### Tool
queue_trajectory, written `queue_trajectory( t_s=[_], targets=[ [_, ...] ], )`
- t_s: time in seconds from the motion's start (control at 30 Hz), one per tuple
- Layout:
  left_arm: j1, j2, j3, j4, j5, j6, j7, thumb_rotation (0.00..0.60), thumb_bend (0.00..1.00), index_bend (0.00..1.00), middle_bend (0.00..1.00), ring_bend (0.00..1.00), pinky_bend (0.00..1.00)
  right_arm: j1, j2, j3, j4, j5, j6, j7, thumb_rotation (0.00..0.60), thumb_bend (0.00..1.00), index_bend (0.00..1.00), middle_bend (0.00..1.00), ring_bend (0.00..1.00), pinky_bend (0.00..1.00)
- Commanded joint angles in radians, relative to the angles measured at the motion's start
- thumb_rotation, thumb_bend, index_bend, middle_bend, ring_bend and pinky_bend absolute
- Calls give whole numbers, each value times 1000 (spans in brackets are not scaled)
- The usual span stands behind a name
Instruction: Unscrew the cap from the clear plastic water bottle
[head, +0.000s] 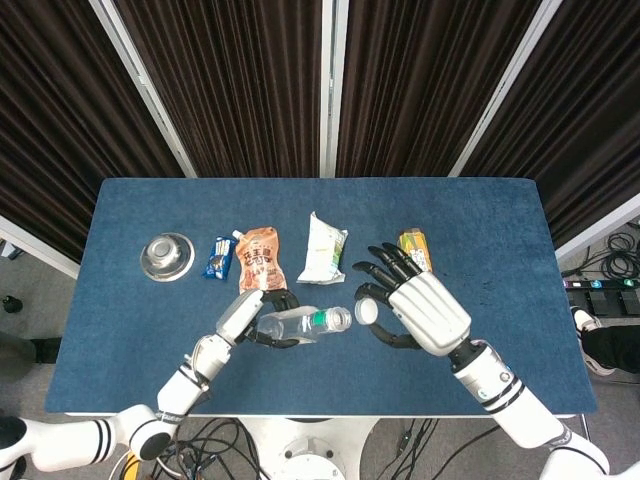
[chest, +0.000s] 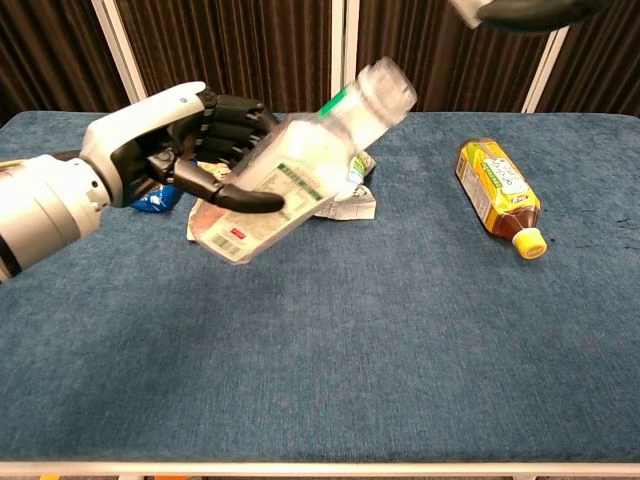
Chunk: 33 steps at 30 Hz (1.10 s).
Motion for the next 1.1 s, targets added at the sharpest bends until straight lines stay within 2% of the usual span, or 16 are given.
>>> queue_trajectory(
  t_s=[0.03,0.23,0.37,0.47,0.53,0.57,0.67,0.73,0.83,1.0,1.1],
  targets=[
    [11,24,16,45,-9,0,105,600,262,618,574,489,443,-18,31,-2,6,12,6,28,600,344,544,166,0,0],
    [23,47,36,97,-62,-33,300,600,263,618,570,485,436,-38,62,-25,56,54,-26,71,600,344,544,166,0,0],
    [18,46,56,136,-97,-68,505,600,263,618,568,484,414,-39,46,-45,105,74,-61,85,600,344,544,166,0,0],
    [18,39,67,146,-136,-101,603,600,262,613,557,463,385,-40,18,-58,148,84,-73,76,600,344,544,166,0,0],
    [20,40,70,139,-162,-117,644,600,249,547,503,398,352,-39,-7,-69,177,92,-84,65,600,345,544,166,0,0],
    [23,45,70,124,-181,-126,667,600,234,467,436,333,328,-38,-24,-75,196,100,-93,58,600,345,543,166,0,0],
    [26,61,67,85,-216,-137,710,600,208,296,272,175,251,-29,-73,-86,244,117,-117,49,600,345,544,166,0,0],
    [32,69,65,73,-225,-129,726,600,205,257,227,130,216,-20,-105,-90,277,128,-134,37,600,345,544,166,0,0],
    [50,91,58,42,-226,-89,739,600,205,234,208,118,195,4,-168,-97,337,157,-174,6,600,345,543,165,0,0],
    [92,178,47,-49,-215,-20,719,600,204,229,206,118,188,58,-302,-108,465,212,-250,-57,600,343,550,161,0,0],
    [121,230,35,-73,-200,35,690,600,200,229,206,118,186,87,-392,-114,560,232,-274,-104,600,345,510,155,0,0]
  ],
)
